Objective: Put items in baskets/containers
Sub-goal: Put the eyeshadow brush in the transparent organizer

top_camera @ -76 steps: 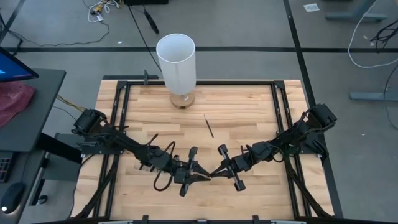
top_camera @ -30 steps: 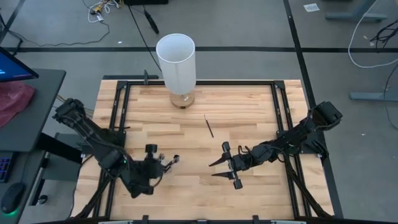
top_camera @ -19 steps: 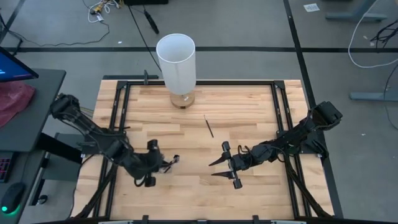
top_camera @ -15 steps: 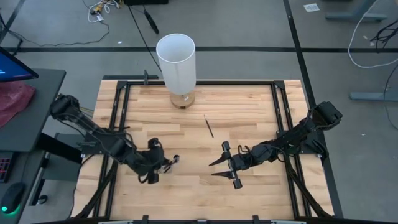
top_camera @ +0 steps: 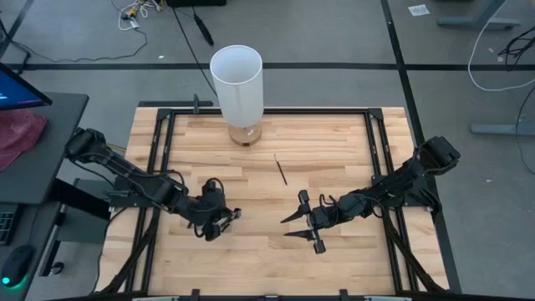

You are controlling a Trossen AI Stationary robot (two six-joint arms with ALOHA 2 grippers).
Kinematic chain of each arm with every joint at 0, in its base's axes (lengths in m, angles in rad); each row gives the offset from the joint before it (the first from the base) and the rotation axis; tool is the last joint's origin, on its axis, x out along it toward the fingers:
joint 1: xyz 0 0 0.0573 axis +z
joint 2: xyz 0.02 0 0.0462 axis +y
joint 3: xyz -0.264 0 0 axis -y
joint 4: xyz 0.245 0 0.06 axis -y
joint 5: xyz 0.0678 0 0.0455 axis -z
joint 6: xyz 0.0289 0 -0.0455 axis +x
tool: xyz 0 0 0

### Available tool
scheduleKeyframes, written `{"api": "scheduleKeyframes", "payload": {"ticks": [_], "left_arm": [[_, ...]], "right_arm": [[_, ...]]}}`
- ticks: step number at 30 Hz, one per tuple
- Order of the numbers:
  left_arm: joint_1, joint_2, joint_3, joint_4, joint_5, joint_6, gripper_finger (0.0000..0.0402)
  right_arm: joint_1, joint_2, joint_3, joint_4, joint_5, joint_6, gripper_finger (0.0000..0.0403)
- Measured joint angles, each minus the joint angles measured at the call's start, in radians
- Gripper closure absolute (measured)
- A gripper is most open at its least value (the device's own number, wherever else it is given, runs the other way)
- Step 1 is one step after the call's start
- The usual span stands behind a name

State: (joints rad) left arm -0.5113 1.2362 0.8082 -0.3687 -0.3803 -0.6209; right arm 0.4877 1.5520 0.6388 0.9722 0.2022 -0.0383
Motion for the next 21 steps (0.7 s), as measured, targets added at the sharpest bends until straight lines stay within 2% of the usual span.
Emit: {"api": "scheduleKeyframes", "payload": {"ticks": [21], "left_arm": [[0.011,0.008,0.000,-0.003,0.030,-0.029,0.0374]], "right_arm": [[0.000,0.000,0.000,-0.010,0.000,0.004,0.0234]]}}
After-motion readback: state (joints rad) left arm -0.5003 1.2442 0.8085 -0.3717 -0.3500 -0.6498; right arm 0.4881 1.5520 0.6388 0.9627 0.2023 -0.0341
